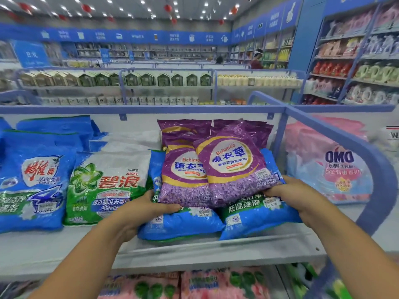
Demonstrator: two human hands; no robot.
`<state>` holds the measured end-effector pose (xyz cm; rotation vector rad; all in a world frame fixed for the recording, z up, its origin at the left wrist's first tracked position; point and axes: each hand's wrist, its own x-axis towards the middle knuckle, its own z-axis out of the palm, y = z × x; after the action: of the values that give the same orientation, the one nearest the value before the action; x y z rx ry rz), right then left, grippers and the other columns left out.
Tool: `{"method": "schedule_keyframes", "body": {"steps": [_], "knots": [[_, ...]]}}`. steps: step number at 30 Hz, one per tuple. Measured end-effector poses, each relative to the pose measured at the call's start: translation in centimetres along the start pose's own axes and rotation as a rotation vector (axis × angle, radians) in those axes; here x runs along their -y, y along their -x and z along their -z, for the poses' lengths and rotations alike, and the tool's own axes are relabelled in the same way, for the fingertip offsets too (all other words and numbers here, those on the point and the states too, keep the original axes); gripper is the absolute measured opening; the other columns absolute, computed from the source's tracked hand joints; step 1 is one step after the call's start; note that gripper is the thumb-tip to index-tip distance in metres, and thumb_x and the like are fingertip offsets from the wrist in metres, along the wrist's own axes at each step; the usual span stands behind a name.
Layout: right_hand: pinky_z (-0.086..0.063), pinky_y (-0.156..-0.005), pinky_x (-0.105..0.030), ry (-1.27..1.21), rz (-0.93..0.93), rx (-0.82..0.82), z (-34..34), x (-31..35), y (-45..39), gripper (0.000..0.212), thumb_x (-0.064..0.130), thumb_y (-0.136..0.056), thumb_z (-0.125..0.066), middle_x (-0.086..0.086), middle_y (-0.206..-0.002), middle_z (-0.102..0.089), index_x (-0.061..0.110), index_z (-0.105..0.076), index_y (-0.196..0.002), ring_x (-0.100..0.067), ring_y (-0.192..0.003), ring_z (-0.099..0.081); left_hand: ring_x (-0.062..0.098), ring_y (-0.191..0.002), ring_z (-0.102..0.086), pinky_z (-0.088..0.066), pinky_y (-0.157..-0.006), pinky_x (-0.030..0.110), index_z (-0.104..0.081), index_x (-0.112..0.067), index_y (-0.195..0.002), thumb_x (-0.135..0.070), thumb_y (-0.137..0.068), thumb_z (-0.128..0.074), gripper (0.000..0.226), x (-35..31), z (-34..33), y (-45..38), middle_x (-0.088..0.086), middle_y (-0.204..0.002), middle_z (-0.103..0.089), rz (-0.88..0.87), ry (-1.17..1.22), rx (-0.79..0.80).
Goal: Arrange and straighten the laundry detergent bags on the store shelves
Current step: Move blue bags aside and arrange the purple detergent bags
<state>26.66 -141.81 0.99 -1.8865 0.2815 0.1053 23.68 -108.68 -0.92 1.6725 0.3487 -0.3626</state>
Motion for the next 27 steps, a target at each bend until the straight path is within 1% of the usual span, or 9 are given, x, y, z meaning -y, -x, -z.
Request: {"method": "schedule_keyframes", "body": {"steps": [3,7,11,15,18,21,24,25,27], "knots": [[-0.046,-0.052,-0.023,0.070,0.115,-0.118,0.6,2.2,1.3,0.019,-0.006,-0.085,-0.067,-0.004,-0.071,-0.068,0.012,-0.070,-0.089,-0.018,-0.061,-0.060,0.027,-0.099,-0.074,-0.063,-0.075,0.039,-0.025,-0.009,-0.157,-0.012,-0.057,-0.096,0.123,-0.8,0.9,0.2,0.012,-0.129,-0.069,0.081,0.044,0.064],[-0.048,-0.071,-0.035,0.192,0.258,-0.345,2.1,4.8,2.4,0.008,0.009,-0.087,-0.071,-0.008,-0.086,-0.071,0.016,-0.068,-0.089,-0.029,-0.078,-0.064,0.035,-0.097,-0.075,-0.056,-0.097,0.050,-0.066,-0.006,-0.121,-0.003,-0.075,-0.083,0.050,-2.1,1.1,0.6,0.016,-0.103,-0.077,-0.027,-0.049,0.072],[-0.042,-0.075,-0.038,0.384,0.372,-0.542,2.7,6.2,3.7,0.008,0.023,-0.091,-0.066,-0.002,-0.089,-0.061,0.025,-0.063,-0.098,-0.030,-0.086,-0.055,0.027,-0.077,-0.077,-0.063,-0.075,0.035,-0.070,-0.013,-0.097,0.002,-0.077,-0.082,0.028,-3.1,1.9,0.9,0.005,-0.076,-0.079,-0.158,-0.130,-0.069],[-0.035,-0.072,-0.035,0.356,0.441,-0.732,2.6,6.5,5.1,0.025,0.026,-0.095,-0.061,-0.011,-0.105,-0.068,0.018,-0.063,-0.118,-0.033,-0.088,-0.054,0.040,-0.085,-0.075,-0.062,-0.079,0.047,-0.070,-0.015,-0.111,0.008,-0.081,-0.073,0.038,-4.4,3.4,1.1,0.016,-0.089,-0.078,-0.213,-0.131,-0.129],[-0.037,-0.071,-0.036,0.272,0.520,-0.806,2.4,7.0,6.2,0.026,0.028,-0.095,-0.061,-0.009,-0.104,-0.069,0.019,-0.062,-0.120,-0.035,-0.095,-0.060,0.039,-0.083,-0.075,-0.062,-0.076,0.048,-0.070,-0.024,-0.111,0.010,-0.083,-0.069,0.045,-5.2,4.6,1.0,0.013,-0.088,-0.079,-0.254,-0.139,-0.172],[-0.040,-0.066,-0.030,0.092,0.618,-0.777,2.2,7.7,7.1,0.010,0.026,-0.093,-0.065,0.006,-0.086,-0.064,0.024,-0.062,-0.102,-0.018,-0.076,-0.061,0.025,-0.070,-0.076,-0.061,-0.063,0.035,-0.068,-0.029,-0.119,0.009,-0.082,-0.070,0.054,-5.5,5.8,1.3,0.002,-0.079,-0.079,-0.320,-0.149,-0.226],[-0.048,-0.060,-0.026,-0.136,0.607,-0.584,1.0,8.0,7.4,0.009,0.022,-0.091,-0.072,0.014,-0.070,-0.069,0.022,-0.064,-0.087,0.004,-0.056,-0.062,-0.001,-0.055,-0.068,-0.054,-0.052,0.017,-0.063,-0.035,-0.121,0.001,-0.080,-0.076,0.056,-5.5,7.3,2.7,-0.014,-0.073,-0.075,-0.416,-0.127,-0.299],[-0.051,-0.059,-0.028,-0.210,0.585,-0.479,0.2,7.8,7.4,0.010,0.018,-0.090,-0.072,0.016,-0.067,-0.071,0.023,-0.065,-0.086,0.004,-0.054,-0.063,-0.004,-0.062,-0.069,-0.057,-0.061,0.016,-0.060,-0.042,-0.122,-0.009,-0.074,-0.083,0.063,-5.2,8.1,2.8,-0.014,-0.083,-0.075,-0.442,-0.099,-0.325],[-0.058,-0.056,-0.030,-0.297,0.535,-0.278,-2.1,7.2,7.2,0.013,0.012,-0.089,-0.072,0.014,-0.070,-0.075,0.023,-0.068,-0.087,-0.003,-0.058,-0.069,0.007,-0.081,-0.075,-0.061,-0.081,0.035,-0.056,-0.052,-0.131,-0.018,-0.066,-0.088,0.081,-4.6,9.3,3.5,-0.015,-0.100,-0.077,-0.456,-0.089,-0.347]]}}
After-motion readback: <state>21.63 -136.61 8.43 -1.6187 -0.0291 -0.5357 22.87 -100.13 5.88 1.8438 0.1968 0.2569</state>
